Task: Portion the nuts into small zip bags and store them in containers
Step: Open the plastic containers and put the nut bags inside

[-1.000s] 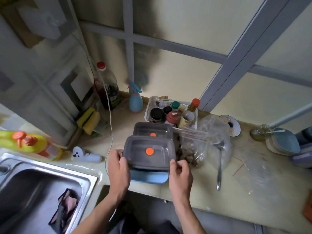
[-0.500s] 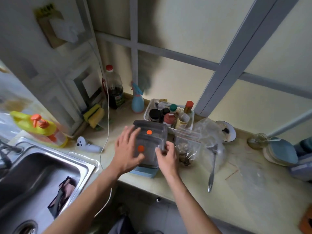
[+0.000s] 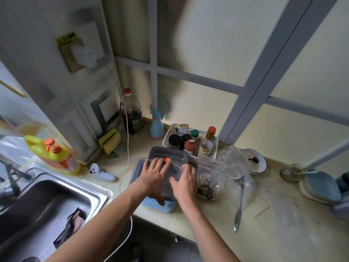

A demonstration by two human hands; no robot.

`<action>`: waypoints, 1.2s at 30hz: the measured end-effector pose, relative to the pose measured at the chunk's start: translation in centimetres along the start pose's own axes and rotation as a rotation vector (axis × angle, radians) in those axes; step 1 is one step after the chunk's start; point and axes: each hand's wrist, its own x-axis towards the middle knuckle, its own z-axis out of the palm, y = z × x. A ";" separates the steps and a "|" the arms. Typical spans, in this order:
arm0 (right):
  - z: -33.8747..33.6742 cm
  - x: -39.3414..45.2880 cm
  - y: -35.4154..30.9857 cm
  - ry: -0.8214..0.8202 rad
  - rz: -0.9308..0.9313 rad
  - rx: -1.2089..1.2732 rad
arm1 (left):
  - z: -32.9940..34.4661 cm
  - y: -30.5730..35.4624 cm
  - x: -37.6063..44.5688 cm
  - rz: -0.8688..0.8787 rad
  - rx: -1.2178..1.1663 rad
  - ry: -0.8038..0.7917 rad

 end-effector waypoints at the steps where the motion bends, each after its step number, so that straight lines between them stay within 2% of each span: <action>1: 0.0 0.2 -0.1 0.012 0.000 -0.007 | -0.1 0.0 0.0 0.002 -0.005 -0.003; 3: -0.2 0.7 -0.3 0.005 0.012 -0.041 | -0.2 0.0 -0.2 0.007 -0.007 0.000; 7: -0.8 2.4 -0.5 -0.143 0.104 -0.052 | -0.1 -0.2 -0.2 0.033 -0.013 0.011; 12: -1.2 3.7 -0.6 -0.226 0.136 -0.111 | 1.1 -1.3 0.1 0.081 -0.044 0.085; 16: -1.5 3.9 -0.3 -0.277 0.187 -0.066 | 1.4 -2.6 0.0 0.118 -0.183 0.068; 18: -1.5 3.8 0.0 -0.263 0.187 -0.032 | 1.5 -3.5 -0.4 -0.003 -0.417 0.167; 21: -1.6 3.4 0.0 -0.217 0.203 0.007 | 2.6 -4.9 -0.9 -0.495 -0.795 0.510; 22: -1.4 3.4 0.0 -0.194 0.216 0.018 | 3.0 -5.2 -0.9 -0.606 -0.871 0.529; 25: -0.8 3.3 0.0 -0.096 0.243 0.037 | 3.9 -5.0 -1.1 -0.605 -0.865 0.459; 30: 0.0 3.3 0.1 -0.002 0.301 0.173 | 4.4 -4.5 -0.9 -0.627 -0.883 0.546; 36: -0.7 2.6 0.7 0.188 0.334 0.284 | 3.0 -1.7 -1.4 -0.679 -0.927 0.645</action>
